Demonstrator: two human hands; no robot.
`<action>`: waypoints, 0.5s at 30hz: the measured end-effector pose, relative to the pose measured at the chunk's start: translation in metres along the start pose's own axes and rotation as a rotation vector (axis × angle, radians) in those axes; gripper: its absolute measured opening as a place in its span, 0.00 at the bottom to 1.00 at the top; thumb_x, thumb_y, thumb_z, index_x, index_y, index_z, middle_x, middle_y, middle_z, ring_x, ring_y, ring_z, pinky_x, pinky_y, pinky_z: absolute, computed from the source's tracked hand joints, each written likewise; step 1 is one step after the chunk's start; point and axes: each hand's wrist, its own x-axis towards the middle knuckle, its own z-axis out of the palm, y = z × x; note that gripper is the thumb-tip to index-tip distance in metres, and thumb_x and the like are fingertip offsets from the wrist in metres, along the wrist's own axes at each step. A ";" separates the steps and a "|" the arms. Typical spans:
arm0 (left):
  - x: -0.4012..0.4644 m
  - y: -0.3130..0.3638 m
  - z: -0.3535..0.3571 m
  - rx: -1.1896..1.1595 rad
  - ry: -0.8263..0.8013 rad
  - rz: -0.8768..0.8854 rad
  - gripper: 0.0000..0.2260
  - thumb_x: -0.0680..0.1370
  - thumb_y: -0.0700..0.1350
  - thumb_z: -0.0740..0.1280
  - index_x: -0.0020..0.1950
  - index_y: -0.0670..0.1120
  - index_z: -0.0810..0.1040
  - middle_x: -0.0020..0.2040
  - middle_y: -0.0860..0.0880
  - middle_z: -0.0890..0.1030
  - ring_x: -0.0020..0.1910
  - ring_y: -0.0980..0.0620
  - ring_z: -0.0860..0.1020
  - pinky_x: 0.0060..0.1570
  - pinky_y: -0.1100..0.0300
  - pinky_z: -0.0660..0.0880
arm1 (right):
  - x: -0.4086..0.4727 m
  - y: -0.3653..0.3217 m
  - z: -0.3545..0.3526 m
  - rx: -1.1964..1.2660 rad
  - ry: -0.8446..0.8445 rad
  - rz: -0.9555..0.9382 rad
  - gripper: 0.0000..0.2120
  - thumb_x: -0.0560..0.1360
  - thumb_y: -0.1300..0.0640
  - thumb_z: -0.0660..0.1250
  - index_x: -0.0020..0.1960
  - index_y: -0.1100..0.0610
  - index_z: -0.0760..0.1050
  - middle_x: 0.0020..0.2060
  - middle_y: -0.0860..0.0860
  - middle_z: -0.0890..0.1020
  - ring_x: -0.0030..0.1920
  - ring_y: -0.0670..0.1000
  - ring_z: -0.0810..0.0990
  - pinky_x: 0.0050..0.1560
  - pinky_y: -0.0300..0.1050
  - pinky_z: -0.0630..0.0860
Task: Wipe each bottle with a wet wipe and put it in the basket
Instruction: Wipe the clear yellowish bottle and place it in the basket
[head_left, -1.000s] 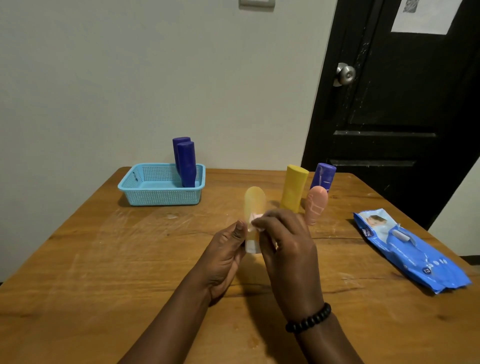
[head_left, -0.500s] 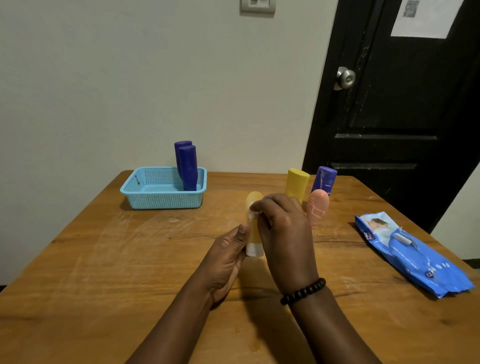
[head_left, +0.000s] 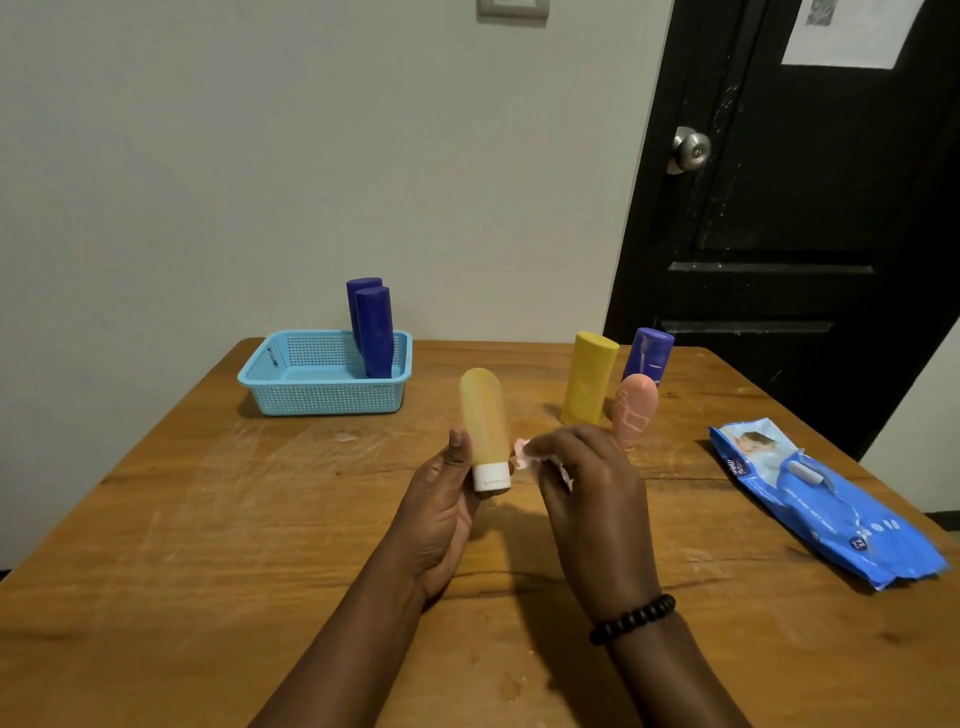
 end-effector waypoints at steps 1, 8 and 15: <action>0.000 0.000 0.001 -0.004 -0.009 -0.002 0.29 0.72 0.60 0.66 0.62 0.37 0.77 0.58 0.39 0.83 0.59 0.47 0.81 0.61 0.54 0.75 | 0.001 -0.003 -0.002 0.023 0.020 -0.002 0.10 0.71 0.67 0.72 0.49 0.55 0.81 0.48 0.48 0.80 0.50 0.47 0.78 0.48 0.42 0.79; -0.004 0.004 0.001 -0.077 -0.014 -0.043 0.26 0.78 0.56 0.59 0.64 0.36 0.75 0.59 0.38 0.82 0.57 0.47 0.81 0.58 0.56 0.78 | 0.000 -0.013 0.002 0.009 -0.017 -0.093 0.10 0.70 0.65 0.72 0.49 0.55 0.81 0.48 0.48 0.81 0.50 0.46 0.78 0.48 0.40 0.79; -0.005 0.003 0.000 -0.131 -0.041 -0.077 0.23 0.78 0.54 0.60 0.64 0.38 0.75 0.49 0.41 0.84 0.43 0.48 0.81 0.40 0.59 0.81 | 0.019 -0.019 -0.019 0.711 -0.029 0.445 0.12 0.77 0.63 0.66 0.50 0.48 0.81 0.47 0.39 0.83 0.50 0.39 0.80 0.48 0.37 0.78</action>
